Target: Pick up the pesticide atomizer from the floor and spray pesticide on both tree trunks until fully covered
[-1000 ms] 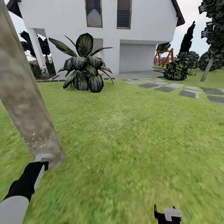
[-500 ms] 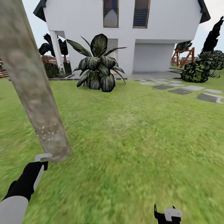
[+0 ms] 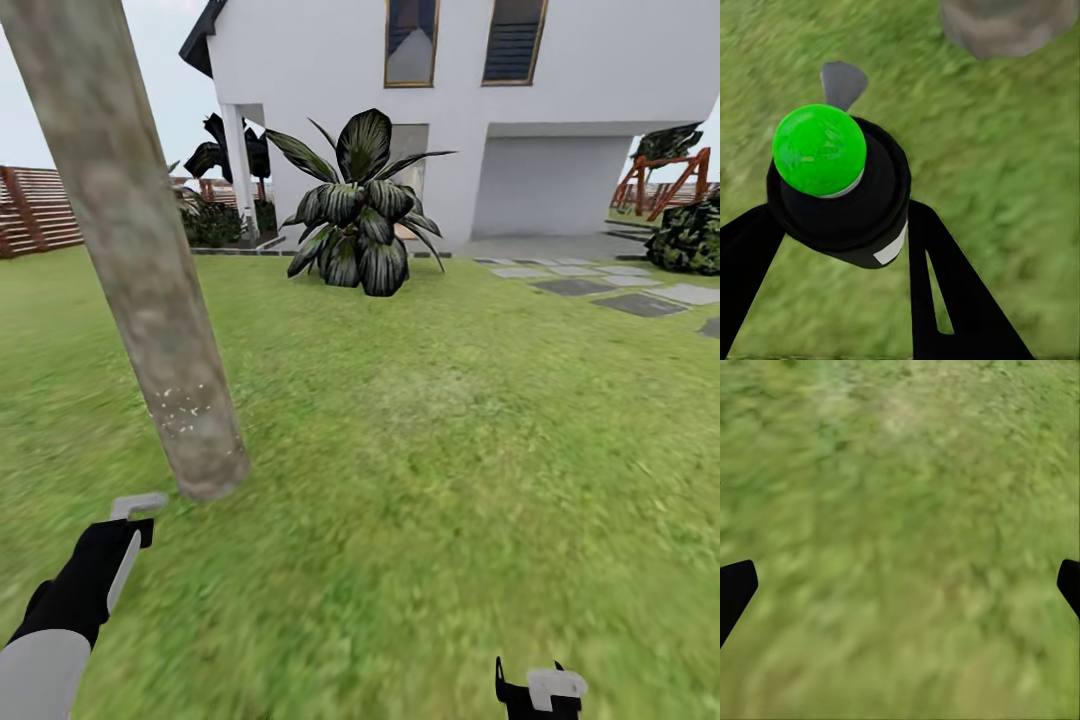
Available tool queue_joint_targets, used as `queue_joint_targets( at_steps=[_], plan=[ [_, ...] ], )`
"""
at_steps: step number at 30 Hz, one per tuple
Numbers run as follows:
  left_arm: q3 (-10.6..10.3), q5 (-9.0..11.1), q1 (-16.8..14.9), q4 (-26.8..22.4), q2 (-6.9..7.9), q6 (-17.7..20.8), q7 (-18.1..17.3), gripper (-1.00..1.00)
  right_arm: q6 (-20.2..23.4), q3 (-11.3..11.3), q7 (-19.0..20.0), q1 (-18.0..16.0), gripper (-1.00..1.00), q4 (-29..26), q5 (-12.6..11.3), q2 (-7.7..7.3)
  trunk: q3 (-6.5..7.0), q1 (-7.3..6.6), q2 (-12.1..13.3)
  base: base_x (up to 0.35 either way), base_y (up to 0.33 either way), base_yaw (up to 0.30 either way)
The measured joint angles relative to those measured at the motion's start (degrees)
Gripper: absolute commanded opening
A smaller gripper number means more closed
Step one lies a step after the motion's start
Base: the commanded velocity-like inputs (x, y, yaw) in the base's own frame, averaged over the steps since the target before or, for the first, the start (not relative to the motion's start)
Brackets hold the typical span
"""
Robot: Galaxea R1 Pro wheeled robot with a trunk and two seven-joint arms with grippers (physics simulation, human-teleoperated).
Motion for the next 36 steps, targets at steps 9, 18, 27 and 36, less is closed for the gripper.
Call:
queue_joint_targets(
  at_steps=[9,18,27,36],
  plan=[
    [0.0,-0.1,0.0,0.0,0.0,0.0,0.0,-1.0,0.0,0.0,0.0,0.0,1.0,0.0,0.0,0.0,0.0,0.0,0.0,0.086,-0.265,0.268],
    [-0.1,-0.1,0.0,0.1,-0.05,0.0,0.0,-1.0,0.0,0.0,0.0,0.0,1.0,0.0,0.0,0.0,0.0,0.0,0.0,0.229,-0.196,0.03],
    [-0.2,0.0,0.0,0.1,-0.2,0.0,0.0,-1.0,0.0,0.0,0.0,0.0,1.0,0.0,0.0,0.0,0.0,0.0,0.0,0.26,-0.17,0.0],
    [-0.1,-0.1,0.0,0.1,-0.19,0.0,0.0,-1.0,0.0,0.0,0.0,0.0,1.0,0.0,0.0,0.0,0.0,0.0,0.0,0.26,-0.169,0.074]
  ],
)
